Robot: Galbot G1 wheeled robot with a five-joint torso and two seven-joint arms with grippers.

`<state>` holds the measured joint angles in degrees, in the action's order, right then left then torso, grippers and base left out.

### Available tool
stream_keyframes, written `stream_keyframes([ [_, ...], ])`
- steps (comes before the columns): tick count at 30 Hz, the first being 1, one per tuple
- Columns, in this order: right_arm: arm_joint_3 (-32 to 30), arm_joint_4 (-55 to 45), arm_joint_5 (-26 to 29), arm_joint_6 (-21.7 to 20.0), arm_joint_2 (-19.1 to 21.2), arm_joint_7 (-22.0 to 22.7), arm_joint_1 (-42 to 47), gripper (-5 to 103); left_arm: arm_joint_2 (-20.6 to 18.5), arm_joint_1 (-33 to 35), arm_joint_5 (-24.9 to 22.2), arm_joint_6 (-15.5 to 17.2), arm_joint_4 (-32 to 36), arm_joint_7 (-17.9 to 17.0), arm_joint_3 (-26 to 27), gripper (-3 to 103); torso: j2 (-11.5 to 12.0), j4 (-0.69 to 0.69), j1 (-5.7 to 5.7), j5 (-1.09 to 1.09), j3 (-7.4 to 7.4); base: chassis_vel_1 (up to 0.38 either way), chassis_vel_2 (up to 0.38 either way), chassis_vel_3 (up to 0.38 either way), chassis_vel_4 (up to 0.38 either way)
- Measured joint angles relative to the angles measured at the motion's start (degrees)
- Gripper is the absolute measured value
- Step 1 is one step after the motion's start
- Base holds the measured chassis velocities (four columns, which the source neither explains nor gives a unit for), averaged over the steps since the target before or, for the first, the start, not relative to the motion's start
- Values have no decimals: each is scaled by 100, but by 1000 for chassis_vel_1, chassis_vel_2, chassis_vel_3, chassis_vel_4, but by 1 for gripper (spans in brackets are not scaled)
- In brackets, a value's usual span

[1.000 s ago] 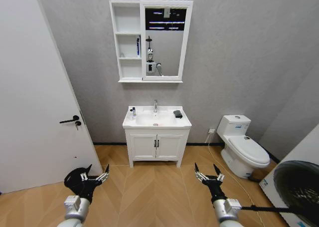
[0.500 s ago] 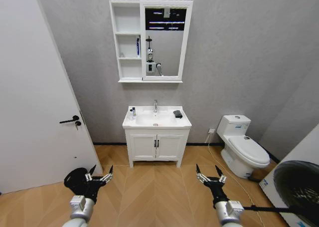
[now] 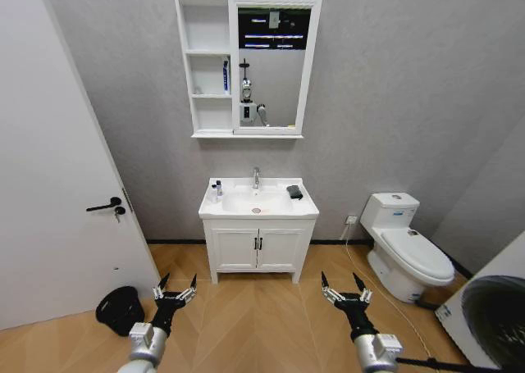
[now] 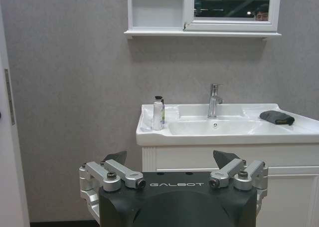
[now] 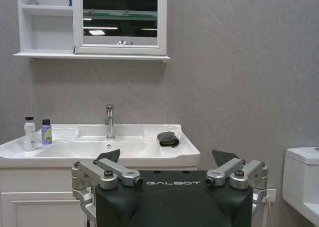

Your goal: Move facial cleanser and shampoo from washbasin to cabinet, then wipe washbasin with towel.

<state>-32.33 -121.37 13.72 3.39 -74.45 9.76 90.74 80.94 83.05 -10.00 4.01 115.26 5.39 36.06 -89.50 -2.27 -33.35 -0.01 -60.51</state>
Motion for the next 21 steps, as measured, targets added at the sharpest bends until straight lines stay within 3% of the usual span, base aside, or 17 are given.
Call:
stream_keyframes([
  [21,55,18,-70,112,-38,-31,5,100,31,13,28,5,30,-2,-9,98,1,2,-1,2,-1,-307,308,310,-313],
])
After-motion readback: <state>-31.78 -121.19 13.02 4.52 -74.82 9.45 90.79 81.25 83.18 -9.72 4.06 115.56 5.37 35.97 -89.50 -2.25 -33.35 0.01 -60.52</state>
